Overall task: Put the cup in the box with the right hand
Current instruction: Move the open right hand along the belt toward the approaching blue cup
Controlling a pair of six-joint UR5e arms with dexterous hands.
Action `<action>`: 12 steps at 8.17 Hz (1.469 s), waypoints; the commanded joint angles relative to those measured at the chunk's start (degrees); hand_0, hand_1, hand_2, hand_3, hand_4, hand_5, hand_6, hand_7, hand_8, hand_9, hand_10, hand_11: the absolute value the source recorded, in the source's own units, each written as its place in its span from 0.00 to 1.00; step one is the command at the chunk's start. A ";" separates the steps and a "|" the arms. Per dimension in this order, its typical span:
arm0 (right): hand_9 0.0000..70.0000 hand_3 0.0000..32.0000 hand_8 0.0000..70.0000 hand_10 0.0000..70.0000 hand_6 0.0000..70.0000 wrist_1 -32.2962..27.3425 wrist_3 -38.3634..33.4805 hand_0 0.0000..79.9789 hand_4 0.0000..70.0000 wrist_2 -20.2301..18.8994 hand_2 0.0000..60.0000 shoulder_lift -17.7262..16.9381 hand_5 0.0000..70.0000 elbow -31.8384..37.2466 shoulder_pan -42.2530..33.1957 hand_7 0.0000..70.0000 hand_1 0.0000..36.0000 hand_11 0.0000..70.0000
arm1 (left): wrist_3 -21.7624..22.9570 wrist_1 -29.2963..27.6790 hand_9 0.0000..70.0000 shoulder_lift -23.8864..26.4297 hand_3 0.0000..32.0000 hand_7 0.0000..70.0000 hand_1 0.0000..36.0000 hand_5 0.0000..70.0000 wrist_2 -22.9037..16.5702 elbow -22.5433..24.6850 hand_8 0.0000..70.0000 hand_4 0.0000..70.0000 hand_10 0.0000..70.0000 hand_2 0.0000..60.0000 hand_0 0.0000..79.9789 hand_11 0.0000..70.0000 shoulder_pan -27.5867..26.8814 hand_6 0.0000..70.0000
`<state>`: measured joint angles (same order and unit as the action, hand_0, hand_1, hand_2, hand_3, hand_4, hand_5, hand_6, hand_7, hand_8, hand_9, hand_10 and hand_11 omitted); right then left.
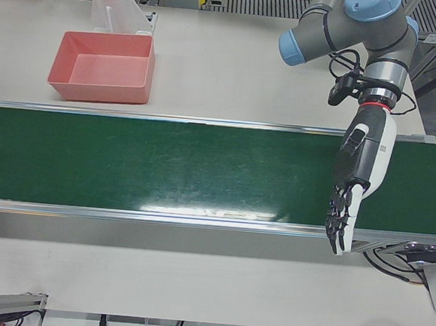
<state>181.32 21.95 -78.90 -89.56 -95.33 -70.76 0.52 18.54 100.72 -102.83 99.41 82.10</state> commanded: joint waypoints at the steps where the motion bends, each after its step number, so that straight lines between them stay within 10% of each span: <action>1: 0.04 0.00 0.05 0.00 0.03 0.00 -0.06 0.57 0.00 -0.03 0.22 0.00 0.07 -0.04 0.36 0.01 0.44 0.00 | -0.09 0.00 0.00 0.00 0.00 0.00 0.00 0.00 0.00 0.00 0.00 0.00 0.00 0.00 0.00 0.00 0.08 0.00; 12: 0.05 0.00 0.05 0.00 0.02 -0.52 0.02 0.54 0.00 0.06 0.26 0.00 0.06 -0.65 5.90 0.01 0.39 0.00 | -0.09 0.00 0.00 0.00 0.00 0.00 0.00 0.00 0.00 0.00 0.00 0.00 0.00 0.00 0.00 0.00 0.08 0.00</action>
<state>181.32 21.97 -78.87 -89.56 -95.88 -65.35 0.49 18.54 100.72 -102.83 99.40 82.18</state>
